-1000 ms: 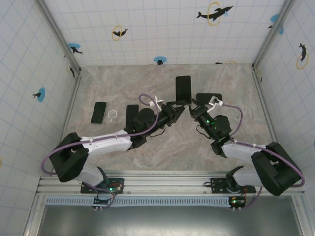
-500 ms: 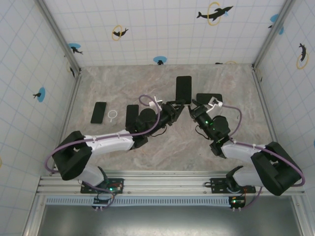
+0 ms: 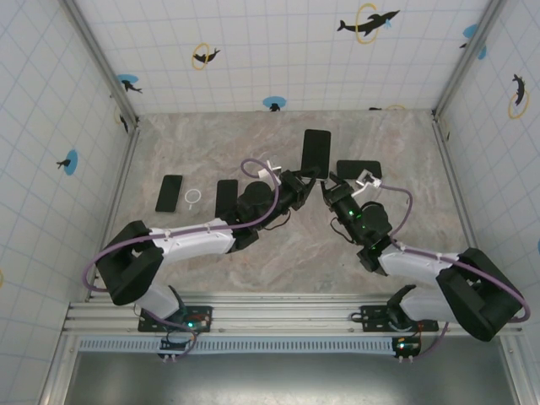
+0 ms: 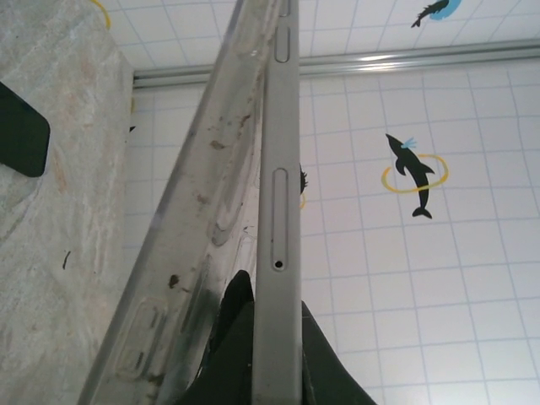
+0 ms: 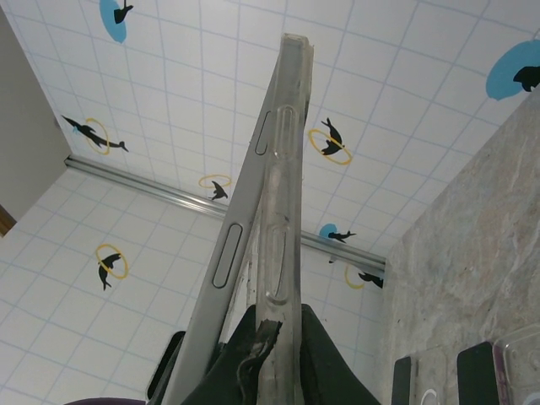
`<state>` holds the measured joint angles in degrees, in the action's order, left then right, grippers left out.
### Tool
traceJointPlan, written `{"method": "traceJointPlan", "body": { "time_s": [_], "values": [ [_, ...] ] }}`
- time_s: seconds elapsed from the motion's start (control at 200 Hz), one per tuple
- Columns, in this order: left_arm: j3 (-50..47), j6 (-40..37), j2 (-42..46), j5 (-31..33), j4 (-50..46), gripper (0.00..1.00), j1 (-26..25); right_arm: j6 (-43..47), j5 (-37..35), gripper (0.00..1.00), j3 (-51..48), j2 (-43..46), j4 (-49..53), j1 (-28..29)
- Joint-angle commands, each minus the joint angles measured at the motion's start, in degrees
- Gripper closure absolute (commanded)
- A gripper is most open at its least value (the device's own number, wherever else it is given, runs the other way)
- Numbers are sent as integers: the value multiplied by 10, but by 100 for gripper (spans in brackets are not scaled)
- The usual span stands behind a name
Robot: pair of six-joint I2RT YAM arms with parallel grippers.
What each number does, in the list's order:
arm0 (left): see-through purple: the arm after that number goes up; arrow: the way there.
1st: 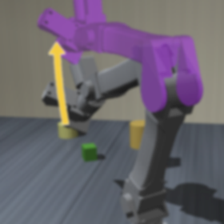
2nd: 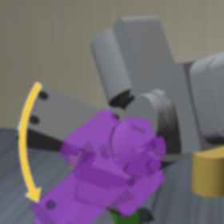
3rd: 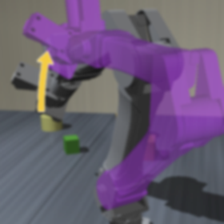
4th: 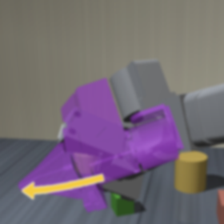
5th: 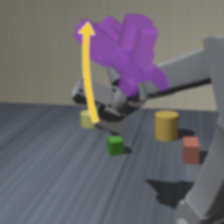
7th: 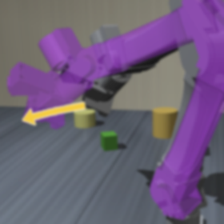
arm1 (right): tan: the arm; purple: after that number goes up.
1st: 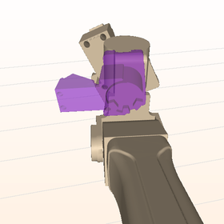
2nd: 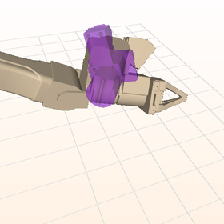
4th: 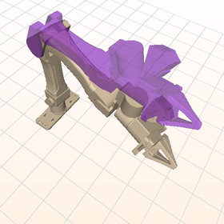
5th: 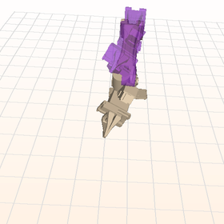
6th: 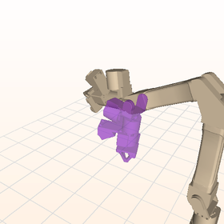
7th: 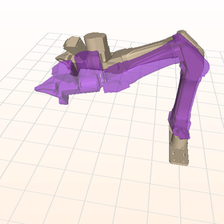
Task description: Take the phone out of the phone case
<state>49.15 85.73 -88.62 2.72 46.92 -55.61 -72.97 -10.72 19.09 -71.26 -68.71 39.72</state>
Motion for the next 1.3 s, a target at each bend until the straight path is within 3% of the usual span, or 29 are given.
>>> {"method": "traceJointPlan", "body": {
  "time_s": [0.0,0.31,0.435,0.711,1.006,1.291],
  "values": [
    [25,-11,7,3,15,92,3,17,-18,100,-7,17,12,4],
    [25,-28,40,-26,-18,97,1,39,-42,100,6,24,91,-20],
    [18,-35,62,-39,-45,98,0,60,-18,100,23,17,114,-42],
    [-50,-58,128,-15,-90,99,9,73,-4,100,13,19,139,-65],
    [-151,-77,125,-43,-41,98,68,75,2,100,-30,41,154,-72],
    [-228,-46,41,-55,108,99,97,67,9,100,-53,53,164,-69]
  ]
}}
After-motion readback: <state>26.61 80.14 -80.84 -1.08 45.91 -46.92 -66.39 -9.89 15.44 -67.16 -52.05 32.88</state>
